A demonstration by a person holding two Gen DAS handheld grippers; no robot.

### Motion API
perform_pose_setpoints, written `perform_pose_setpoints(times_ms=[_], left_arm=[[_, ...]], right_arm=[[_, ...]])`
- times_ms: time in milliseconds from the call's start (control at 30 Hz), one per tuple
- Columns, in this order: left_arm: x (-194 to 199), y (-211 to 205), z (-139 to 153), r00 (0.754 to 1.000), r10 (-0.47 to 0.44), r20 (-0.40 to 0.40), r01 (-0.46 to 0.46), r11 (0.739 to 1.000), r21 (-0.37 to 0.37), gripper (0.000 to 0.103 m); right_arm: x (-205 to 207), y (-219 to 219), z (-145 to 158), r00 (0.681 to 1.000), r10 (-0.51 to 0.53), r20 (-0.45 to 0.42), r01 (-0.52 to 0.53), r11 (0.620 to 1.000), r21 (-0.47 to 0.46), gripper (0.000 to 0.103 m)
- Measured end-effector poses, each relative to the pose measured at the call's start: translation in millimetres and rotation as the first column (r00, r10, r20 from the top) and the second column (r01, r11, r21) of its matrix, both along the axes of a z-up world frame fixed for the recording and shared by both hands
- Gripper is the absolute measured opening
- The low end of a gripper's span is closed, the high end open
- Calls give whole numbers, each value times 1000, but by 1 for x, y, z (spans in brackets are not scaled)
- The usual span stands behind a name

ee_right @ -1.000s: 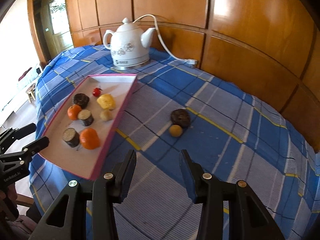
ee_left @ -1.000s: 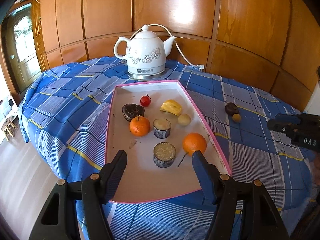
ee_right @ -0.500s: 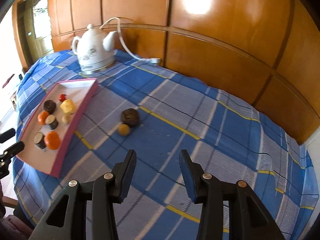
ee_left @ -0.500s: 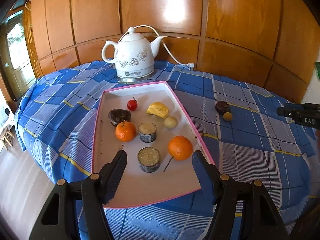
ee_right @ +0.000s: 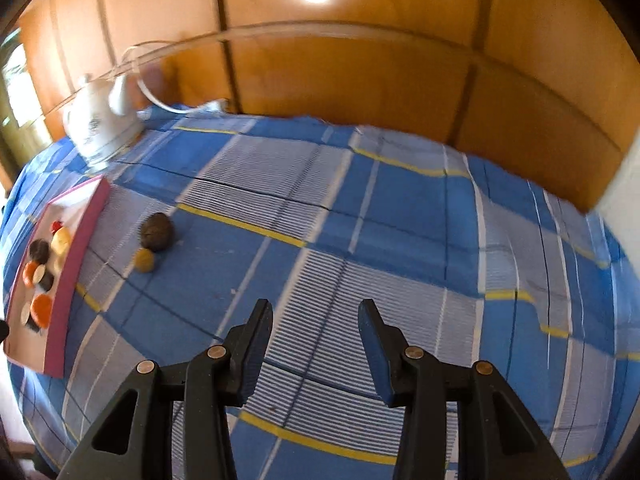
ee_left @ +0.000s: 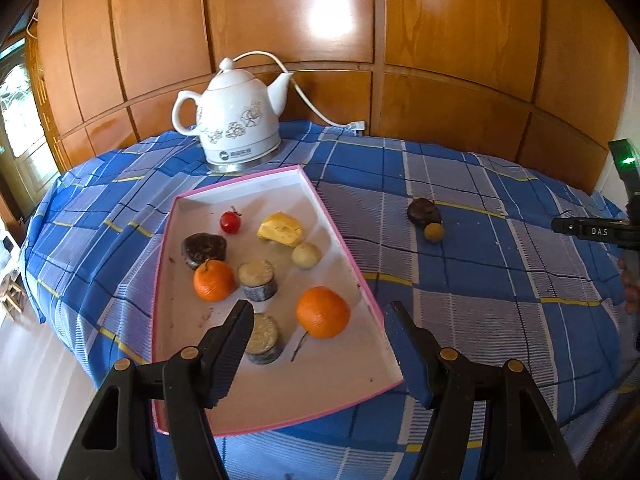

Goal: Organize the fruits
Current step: 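Move both tools toward the dark brown lump and small yellow ball on the cloth, then close the left tool on the small yellow ball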

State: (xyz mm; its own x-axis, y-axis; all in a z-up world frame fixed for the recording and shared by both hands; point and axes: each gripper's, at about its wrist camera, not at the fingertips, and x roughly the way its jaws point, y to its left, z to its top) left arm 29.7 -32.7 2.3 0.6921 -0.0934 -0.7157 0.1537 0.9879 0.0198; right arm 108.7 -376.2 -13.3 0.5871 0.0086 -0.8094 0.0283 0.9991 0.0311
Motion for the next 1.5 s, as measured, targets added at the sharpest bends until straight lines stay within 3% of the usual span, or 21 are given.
perform_pose_setpoints(times_ms=[600,1000,1167,1400,1500], left_arm=[[33,-44,-3,994,-97,-53,95,995,-32,68],[98,-96,-19,977,-169,-132,156,982,-105,65],[126,-115,-40,966,-176,-191,158,982,-107,50],[153,-135,-67,957,-170,-235,153,984,-92,49],[158,-142,-76,955,-181,-233,171,983,-64,25]], right_arm=[[3,0,0,1000,-17,-10,18,999,28,45],[5,7,4,1000,3,6,-3,999,36,45],[5,10,7,1000,16,15,-16,999,47,45],[7,12,9,999,24,21,-25,998,60,45],[7,14,9,999,30,20,-31,998,58,45]])
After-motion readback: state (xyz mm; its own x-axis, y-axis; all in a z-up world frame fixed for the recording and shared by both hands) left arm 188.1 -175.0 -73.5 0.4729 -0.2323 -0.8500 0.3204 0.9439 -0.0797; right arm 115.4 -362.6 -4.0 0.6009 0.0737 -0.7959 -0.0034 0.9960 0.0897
